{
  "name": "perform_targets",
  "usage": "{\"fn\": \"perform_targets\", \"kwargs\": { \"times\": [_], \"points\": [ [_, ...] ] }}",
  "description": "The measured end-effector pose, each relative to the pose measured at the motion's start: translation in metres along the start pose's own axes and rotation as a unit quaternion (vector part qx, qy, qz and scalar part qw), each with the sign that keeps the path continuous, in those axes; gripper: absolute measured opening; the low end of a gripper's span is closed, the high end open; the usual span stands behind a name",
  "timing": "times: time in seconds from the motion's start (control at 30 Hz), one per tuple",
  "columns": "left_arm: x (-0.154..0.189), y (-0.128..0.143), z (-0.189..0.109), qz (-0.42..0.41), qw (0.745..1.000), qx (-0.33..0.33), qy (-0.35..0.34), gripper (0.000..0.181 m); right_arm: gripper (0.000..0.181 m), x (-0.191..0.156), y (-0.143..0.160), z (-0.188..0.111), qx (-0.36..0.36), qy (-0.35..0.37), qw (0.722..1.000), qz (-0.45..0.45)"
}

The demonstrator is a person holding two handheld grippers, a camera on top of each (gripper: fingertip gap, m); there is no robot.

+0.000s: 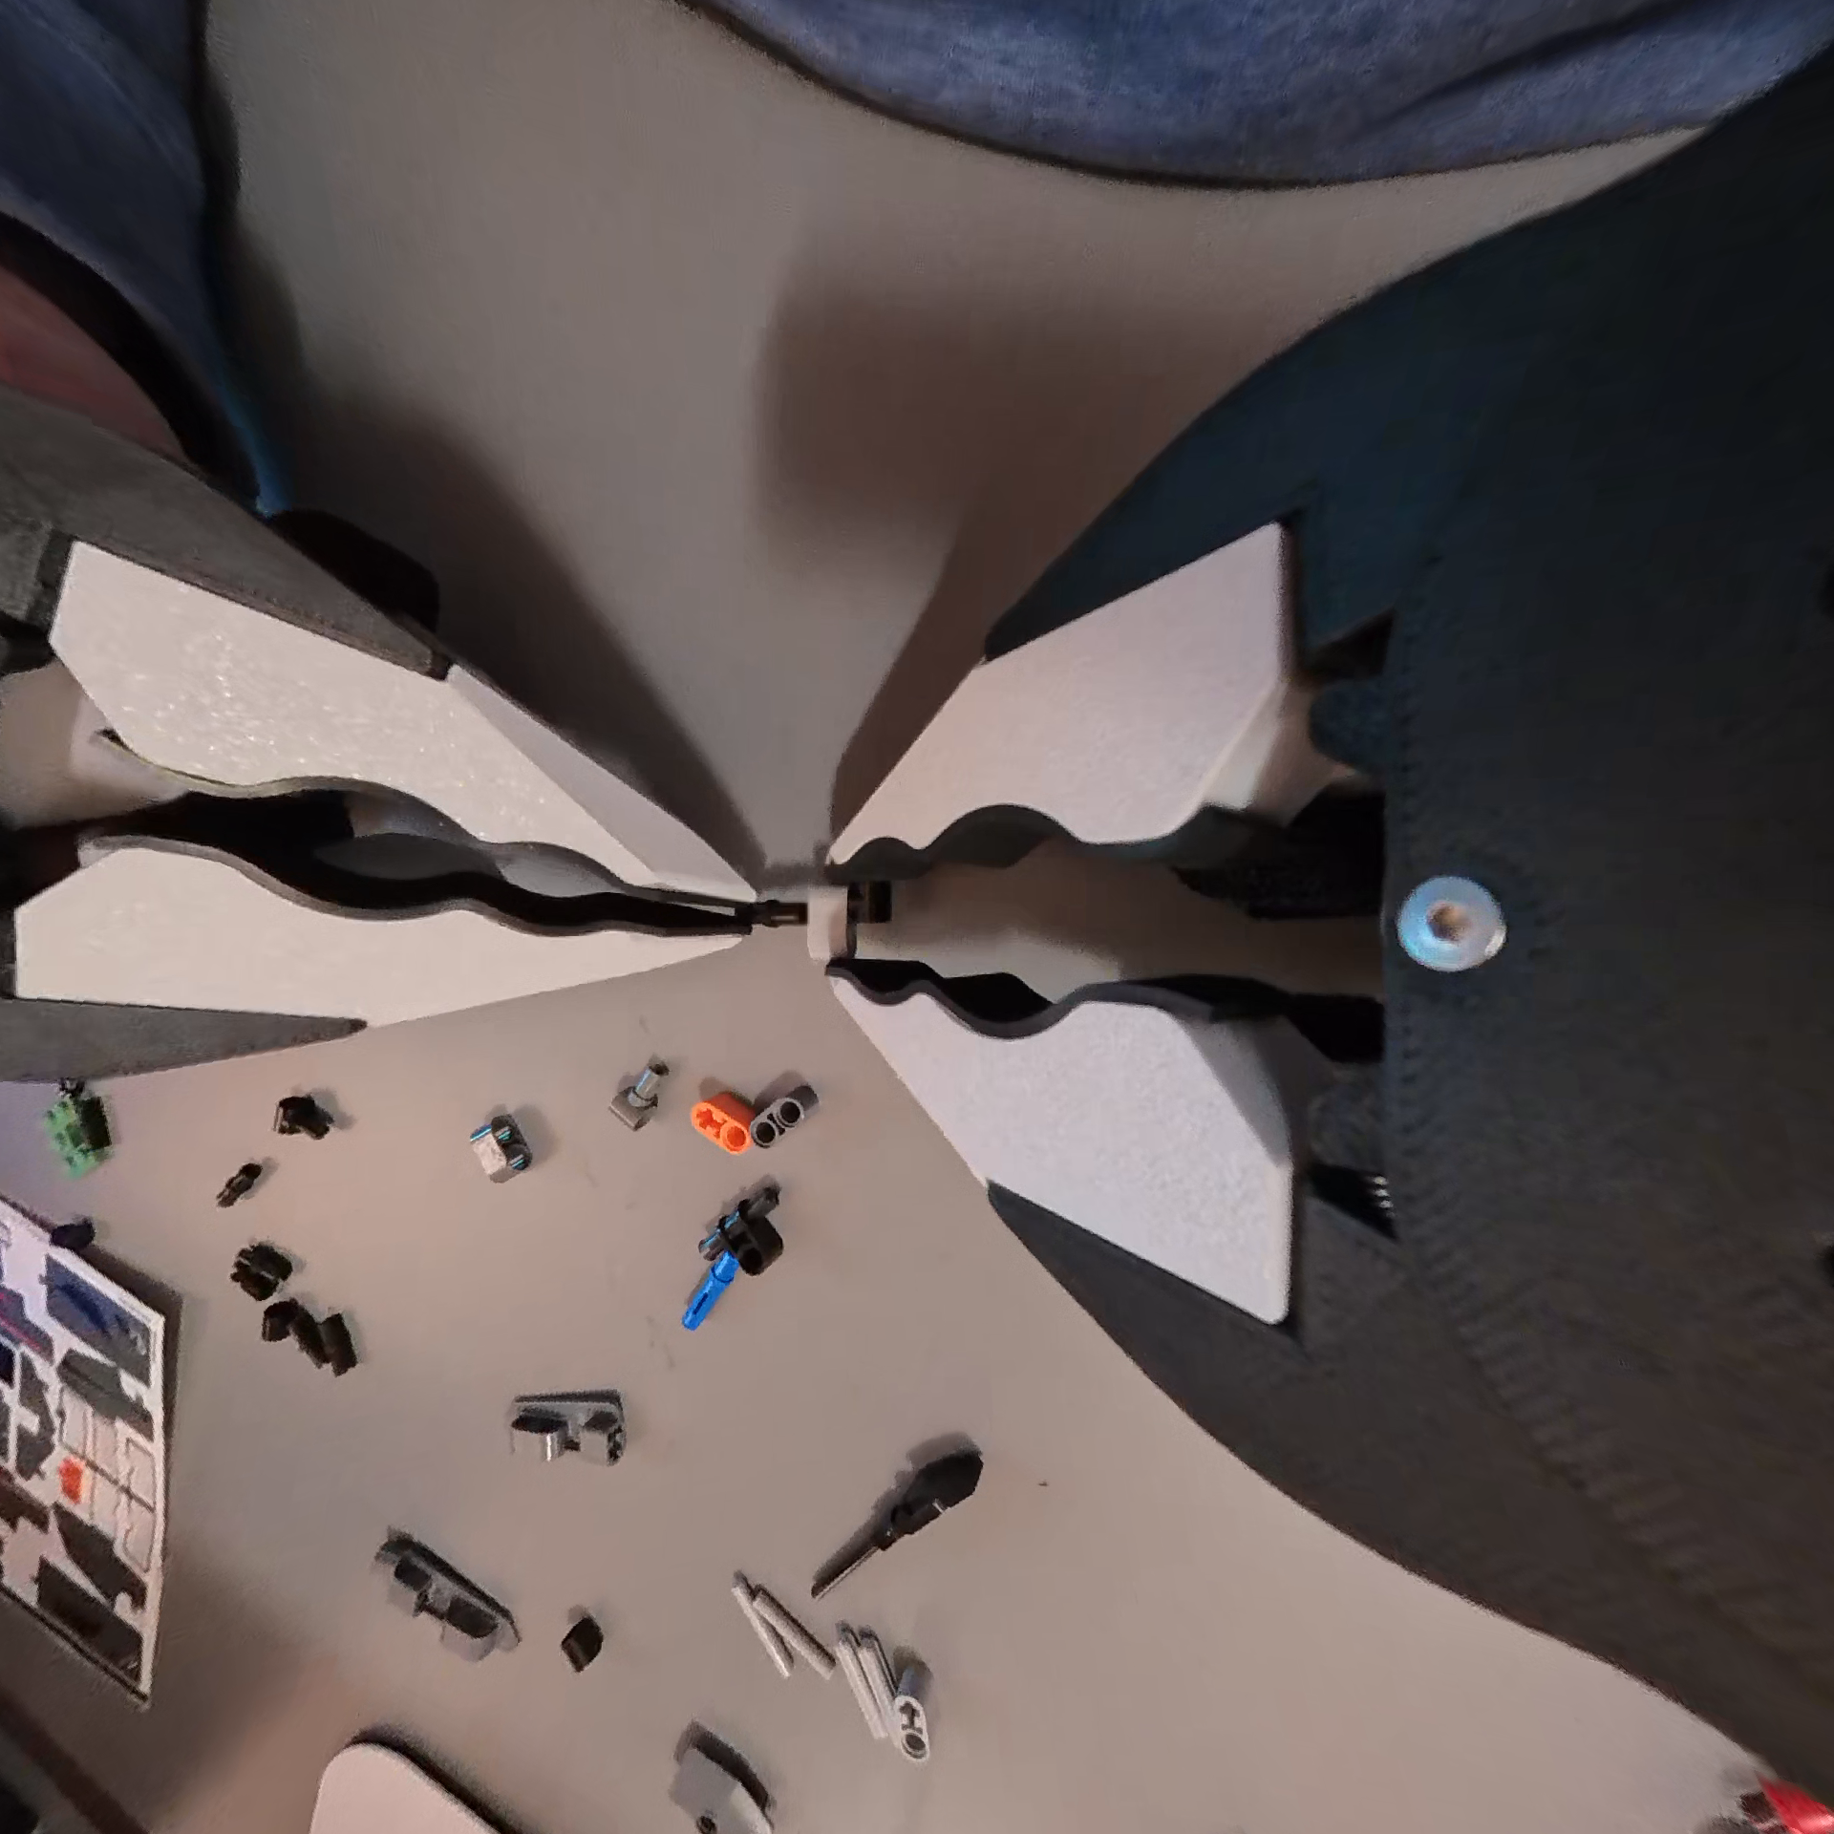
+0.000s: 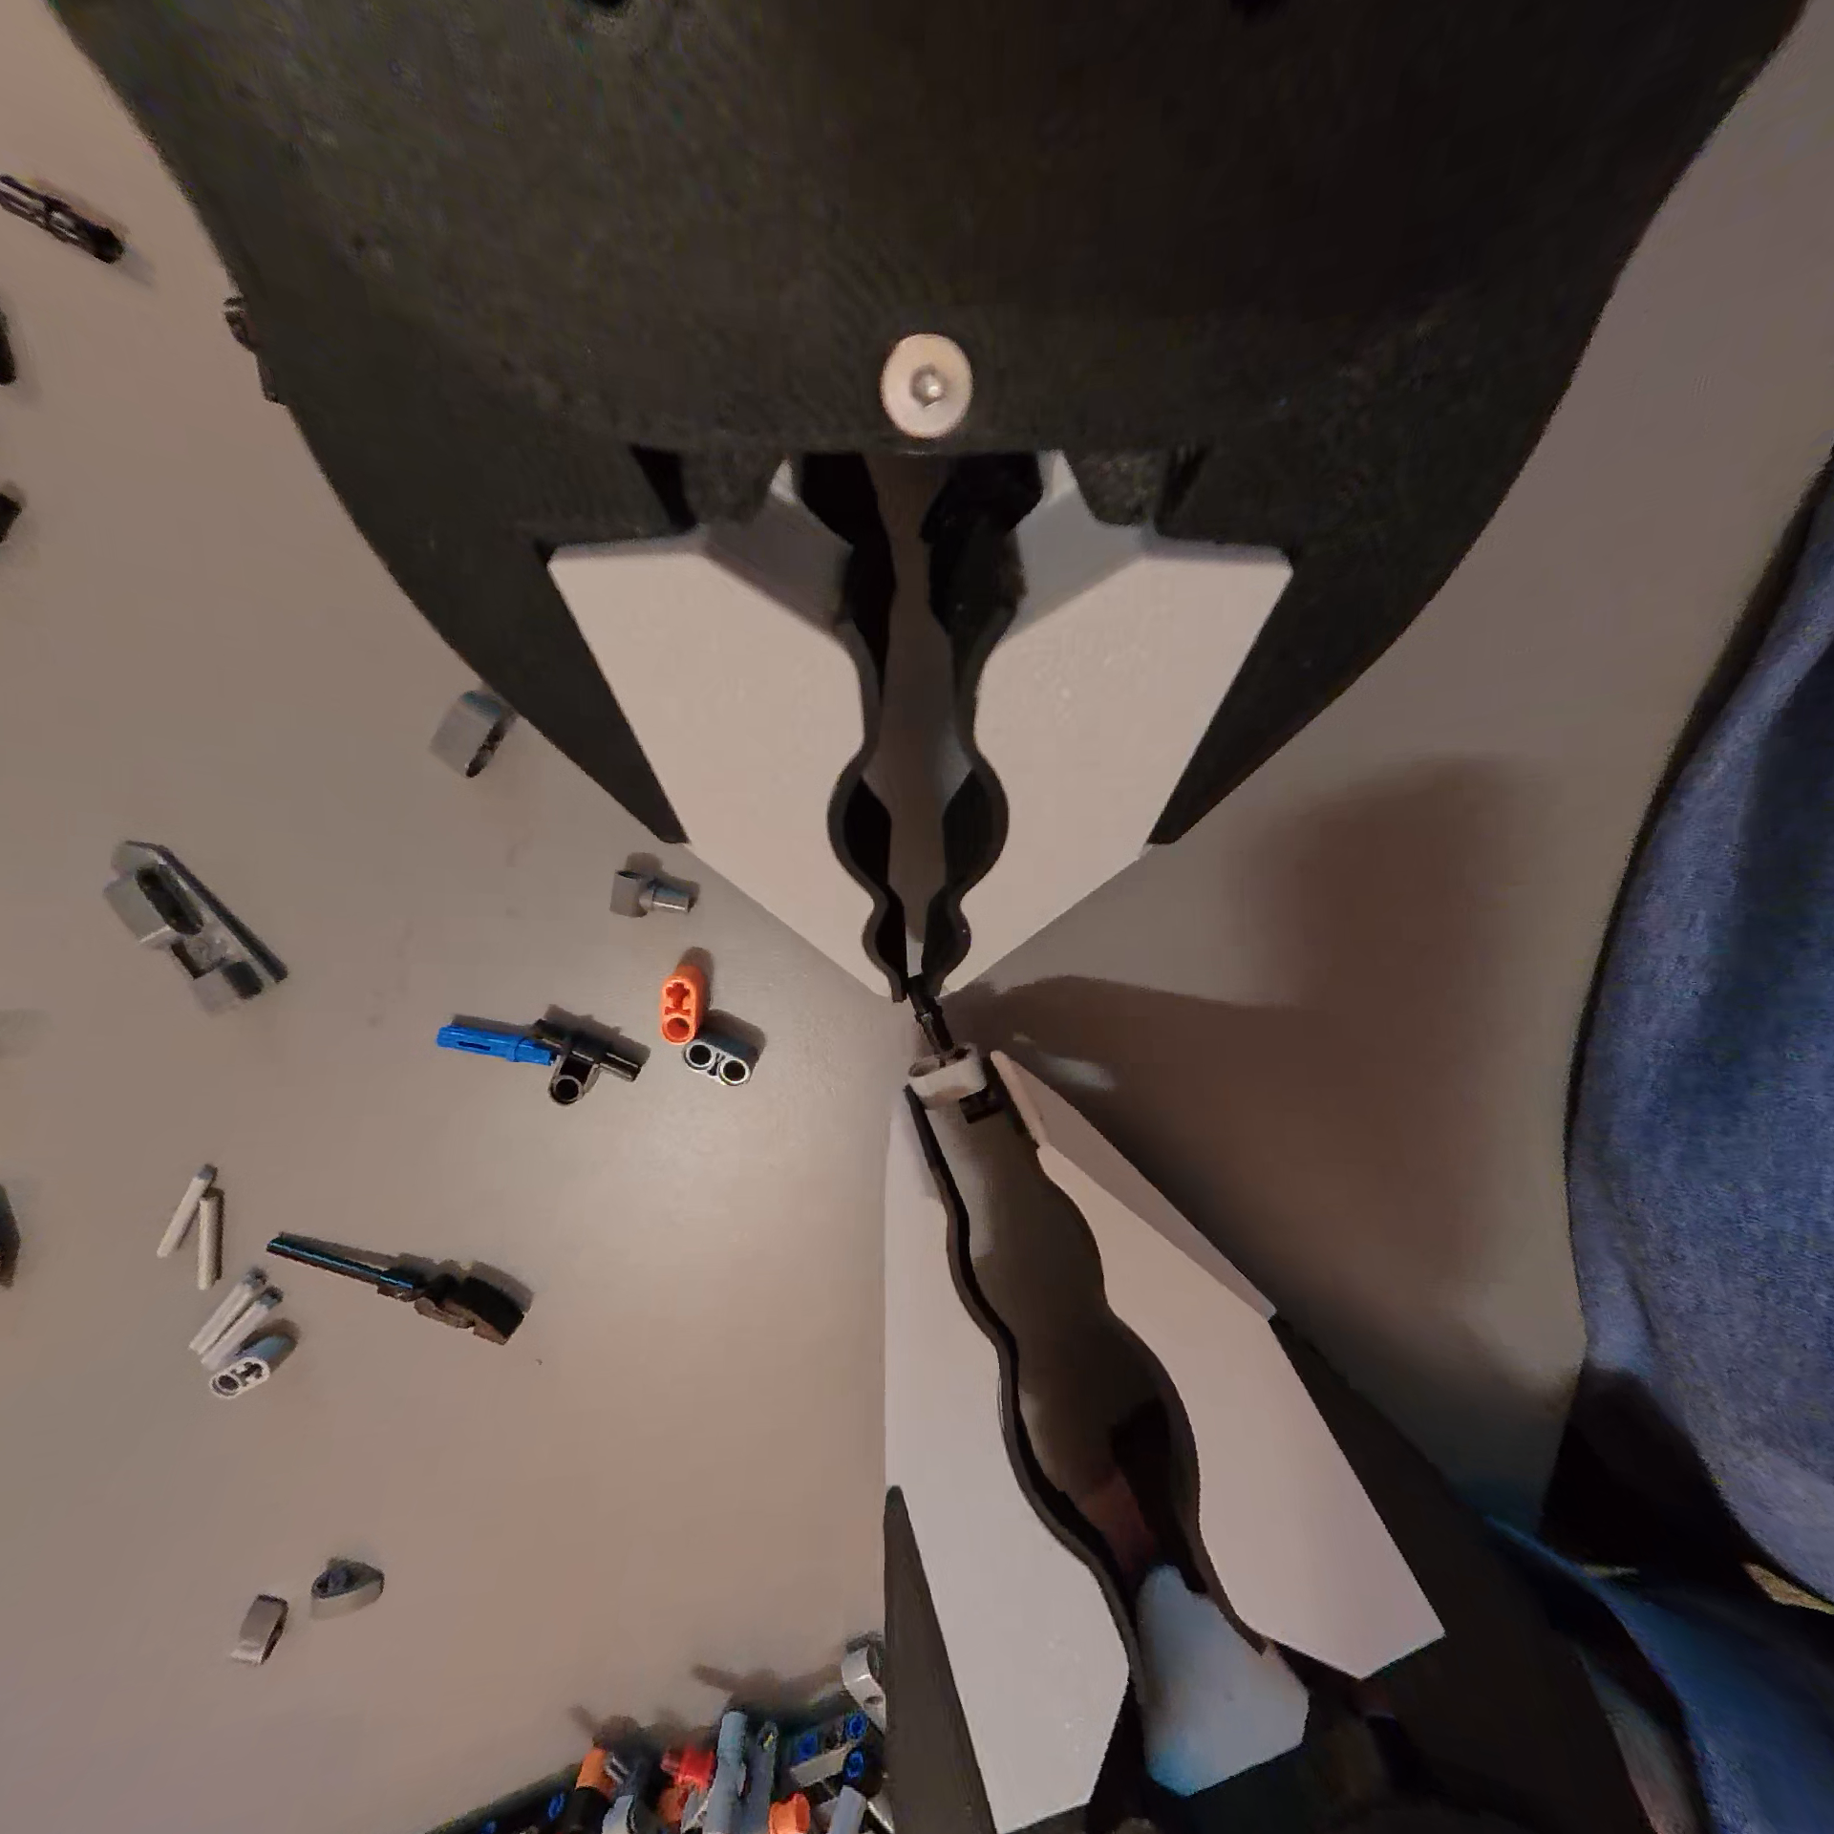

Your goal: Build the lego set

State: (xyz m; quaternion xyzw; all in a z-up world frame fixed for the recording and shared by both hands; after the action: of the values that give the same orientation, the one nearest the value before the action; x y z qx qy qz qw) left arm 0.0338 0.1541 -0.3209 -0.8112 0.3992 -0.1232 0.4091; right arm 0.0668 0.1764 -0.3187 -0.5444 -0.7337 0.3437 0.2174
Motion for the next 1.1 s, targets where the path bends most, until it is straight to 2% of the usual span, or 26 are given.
{"fn": "perform_targets", "kwargs": {
  "times": [0.53, 1.1],
  "points": [
    [0.008, 0.006, 0.008, 0.02, 0.999, -0.035, 0.007, 0.014, 0.0, 0.0, 0.008, 0.008, -0.029, 0.013, 1.0, 0.001],
    [0.009, 0.006, 0.008, 0.01, 0.999, -0.039, 0.002, 0.014, 0.0, -0.005, 0.008, 0.008, -0.027, 0.052, 0.998, -0.014]
  ]
}}
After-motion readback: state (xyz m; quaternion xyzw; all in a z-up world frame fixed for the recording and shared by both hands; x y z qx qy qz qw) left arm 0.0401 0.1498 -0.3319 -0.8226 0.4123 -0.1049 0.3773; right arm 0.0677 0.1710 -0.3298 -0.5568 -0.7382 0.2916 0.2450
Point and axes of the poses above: each gripper's, where its closed fingertips meet, z out along the fingers, y out of its underside, x = y × z across the jaws, the point moved 2 cm from there along -z, back along the fingers, and after that the axes turned 3 degrees about -y, right-handed, at the moved point
